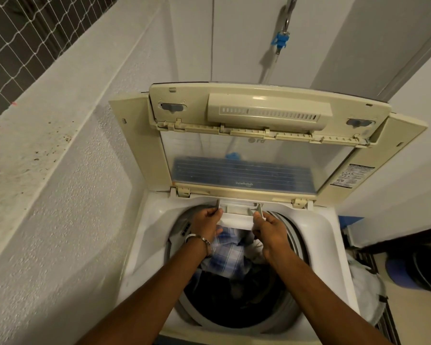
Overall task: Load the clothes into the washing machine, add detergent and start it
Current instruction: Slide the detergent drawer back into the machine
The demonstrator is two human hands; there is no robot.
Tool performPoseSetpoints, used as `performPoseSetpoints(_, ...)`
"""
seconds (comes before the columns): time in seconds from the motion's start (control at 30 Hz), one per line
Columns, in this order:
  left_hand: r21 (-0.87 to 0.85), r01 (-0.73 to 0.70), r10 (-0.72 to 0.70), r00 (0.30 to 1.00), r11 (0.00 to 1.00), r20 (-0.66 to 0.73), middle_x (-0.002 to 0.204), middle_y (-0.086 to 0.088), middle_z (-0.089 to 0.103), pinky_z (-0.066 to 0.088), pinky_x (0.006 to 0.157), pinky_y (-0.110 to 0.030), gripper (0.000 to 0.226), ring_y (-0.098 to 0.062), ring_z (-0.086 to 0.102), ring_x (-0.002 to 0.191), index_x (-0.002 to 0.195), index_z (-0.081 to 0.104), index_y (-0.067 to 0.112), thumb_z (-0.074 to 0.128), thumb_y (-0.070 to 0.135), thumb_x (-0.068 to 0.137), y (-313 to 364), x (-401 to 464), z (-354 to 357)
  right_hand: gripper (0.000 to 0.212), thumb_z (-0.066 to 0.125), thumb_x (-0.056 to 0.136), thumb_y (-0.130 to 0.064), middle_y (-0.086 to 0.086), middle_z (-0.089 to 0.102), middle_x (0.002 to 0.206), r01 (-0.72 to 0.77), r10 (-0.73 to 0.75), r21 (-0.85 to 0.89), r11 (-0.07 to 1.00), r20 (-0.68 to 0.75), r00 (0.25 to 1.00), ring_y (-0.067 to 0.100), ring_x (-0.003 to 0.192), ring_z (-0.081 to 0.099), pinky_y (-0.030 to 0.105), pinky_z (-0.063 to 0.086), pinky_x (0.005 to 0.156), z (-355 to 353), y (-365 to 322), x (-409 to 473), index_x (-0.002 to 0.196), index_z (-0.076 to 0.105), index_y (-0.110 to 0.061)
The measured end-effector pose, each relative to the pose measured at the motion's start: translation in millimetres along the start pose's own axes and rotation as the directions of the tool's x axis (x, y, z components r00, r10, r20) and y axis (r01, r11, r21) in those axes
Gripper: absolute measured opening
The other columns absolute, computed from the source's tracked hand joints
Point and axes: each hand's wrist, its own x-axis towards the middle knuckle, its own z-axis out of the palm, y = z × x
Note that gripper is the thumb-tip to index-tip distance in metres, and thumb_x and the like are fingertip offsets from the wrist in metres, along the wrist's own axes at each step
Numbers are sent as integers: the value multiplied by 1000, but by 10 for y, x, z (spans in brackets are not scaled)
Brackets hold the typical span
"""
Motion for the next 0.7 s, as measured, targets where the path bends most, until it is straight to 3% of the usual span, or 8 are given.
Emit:
performPoseSetpoints(0.07,7,-12,12,1000,1000,2,87,-2,62,57,84,-41,19,-16,58,75,108,64,10,62,19,91,-10,13,-12,16,56,96,-3,10,60,74,-7,7,22,1000,7,1000,6,45,60,15,46,39,17,11,-10,108,64,4)
performPoseSetpoints(0.23,30,-32,32,999,999,-7,88,1,64,51,96,-43,22,-18,60,86,114,63,11,60,13,92,-37,87,-39,18,58,93,1,5,70,85,2,-2,15,1000,27,1000,12,70,67,18,53,50,-9,155,16,106,67,-8)
performPoseSetpoints(0.33,8,-13,13,1000,1000,-3,91,-1,65,50,92,-37,32,-14,59,83,124,58,3,58,7,92,-63,131,-52,24,59,92,3,0,73,90,33,-33,4,999,17,999,12,78,71,23,59,63,5,240,19,110,67,-11)
performPoseSetpoints(0.5,-54,17,-16,999,998,37,113,-14,59,47,95,-32,35,-22,56,106,129,52,-3,54,1,94,-96,142,-72,33,59,91,4,4,74,105,83,-83,-36,996,8,997,19,97,71,33,59,85,-23,322,110,122,65,-9)
performPoseSetpoints(0.7,-84,31,-29,999,996,30,107,-12,59,50,80,-25,33,-18,57,96,127,53,-2,54,2,94,-84,126,-39,33,60,92,-1,4,74,107,140,-137,-160,977,27,990,20,101,70,37,58,89,-75,380,175,124,65,-10)
